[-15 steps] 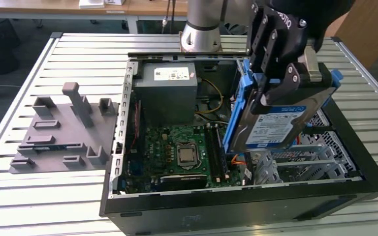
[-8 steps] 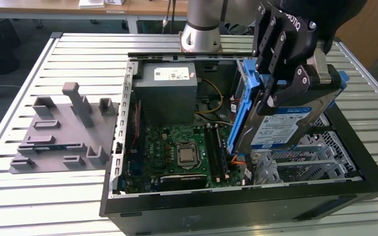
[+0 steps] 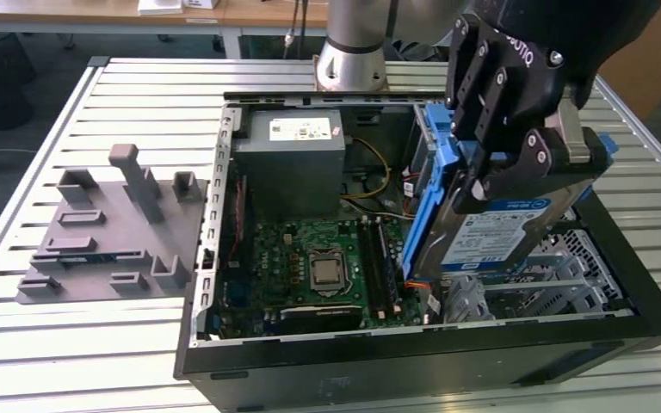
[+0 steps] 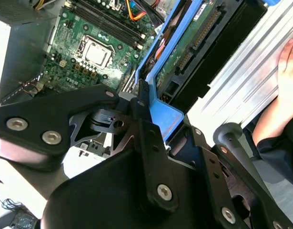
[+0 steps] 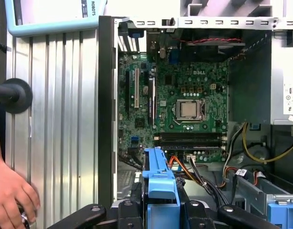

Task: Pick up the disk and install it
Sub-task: 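Insert the disk into the insertion slot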

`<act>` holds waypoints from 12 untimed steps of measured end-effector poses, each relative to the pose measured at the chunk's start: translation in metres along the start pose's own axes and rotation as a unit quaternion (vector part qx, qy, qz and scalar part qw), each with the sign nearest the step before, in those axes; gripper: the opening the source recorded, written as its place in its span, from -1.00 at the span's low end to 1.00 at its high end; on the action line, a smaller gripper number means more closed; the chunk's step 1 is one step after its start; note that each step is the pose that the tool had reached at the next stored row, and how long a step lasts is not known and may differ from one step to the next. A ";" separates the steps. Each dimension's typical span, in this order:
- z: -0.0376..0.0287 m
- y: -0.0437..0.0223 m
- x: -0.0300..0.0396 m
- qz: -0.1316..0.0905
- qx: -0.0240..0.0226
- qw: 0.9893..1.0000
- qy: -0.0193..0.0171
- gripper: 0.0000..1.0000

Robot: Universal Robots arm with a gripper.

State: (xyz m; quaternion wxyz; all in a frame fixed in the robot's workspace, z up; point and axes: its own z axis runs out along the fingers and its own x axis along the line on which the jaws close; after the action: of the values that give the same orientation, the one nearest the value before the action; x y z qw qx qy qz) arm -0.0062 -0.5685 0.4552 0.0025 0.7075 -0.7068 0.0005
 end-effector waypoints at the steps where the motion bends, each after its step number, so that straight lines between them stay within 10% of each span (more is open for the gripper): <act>1: 0.0003 -0.0021 0.0000 0.000 0.000 1.000 0.000 -0.27; 12: 0.0023 -0.0338 -0.0001 0.000 0.000 1.000 0.000 -0.27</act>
State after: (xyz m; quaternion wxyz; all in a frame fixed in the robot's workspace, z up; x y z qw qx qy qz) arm 0.0276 -0.5683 0.4528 0.0026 0.7075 -0.7067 0.0006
